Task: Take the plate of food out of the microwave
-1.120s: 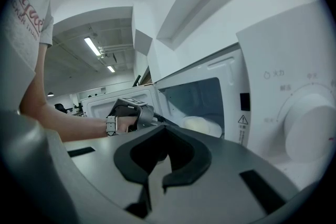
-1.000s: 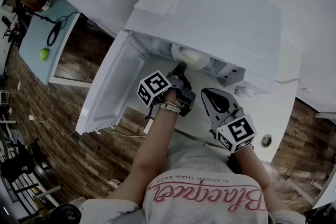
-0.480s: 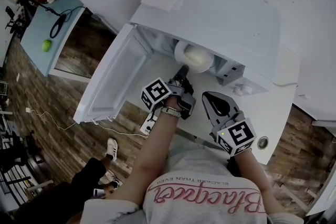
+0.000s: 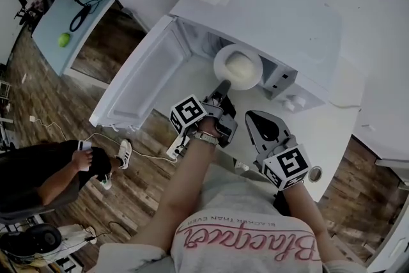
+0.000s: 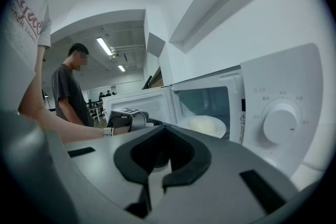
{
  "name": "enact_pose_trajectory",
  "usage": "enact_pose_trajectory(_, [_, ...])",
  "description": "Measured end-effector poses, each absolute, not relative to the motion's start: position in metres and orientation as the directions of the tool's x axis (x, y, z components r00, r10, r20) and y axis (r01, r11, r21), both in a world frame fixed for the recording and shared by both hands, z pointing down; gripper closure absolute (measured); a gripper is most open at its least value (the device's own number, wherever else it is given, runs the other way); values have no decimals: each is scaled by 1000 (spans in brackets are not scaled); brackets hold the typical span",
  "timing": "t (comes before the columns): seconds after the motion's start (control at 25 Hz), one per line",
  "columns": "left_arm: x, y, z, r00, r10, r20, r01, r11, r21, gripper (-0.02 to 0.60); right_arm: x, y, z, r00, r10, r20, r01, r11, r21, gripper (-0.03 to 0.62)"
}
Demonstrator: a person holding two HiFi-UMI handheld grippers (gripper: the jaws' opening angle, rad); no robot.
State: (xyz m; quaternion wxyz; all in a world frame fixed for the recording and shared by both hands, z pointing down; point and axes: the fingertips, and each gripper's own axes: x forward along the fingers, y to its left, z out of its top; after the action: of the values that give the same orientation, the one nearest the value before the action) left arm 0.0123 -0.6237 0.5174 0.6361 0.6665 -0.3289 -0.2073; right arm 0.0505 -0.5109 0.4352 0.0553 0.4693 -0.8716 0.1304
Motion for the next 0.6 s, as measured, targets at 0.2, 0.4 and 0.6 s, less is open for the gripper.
enact_pose_trajectory(0.2, [5, -600, 509, 682, -721, 125, -162, 18, 987, 565, 47, -493, 430, -570, -795, 207, -822, 546, -163, 588])
enact_pose_trajectory(0.4, [-3, -573, 503, 665, -739, 106, -144, 12, 990, 565, 44, -472, 425, -581, -791, 191, -814, 564, -140, 588])
enact_pose_trajectory(0.6, [-8, -550, 498, 649, -756, 86, -123, 7, 992, 565, 42, -455, 420, -591, -787, 178, -807, 578, -121, 589])
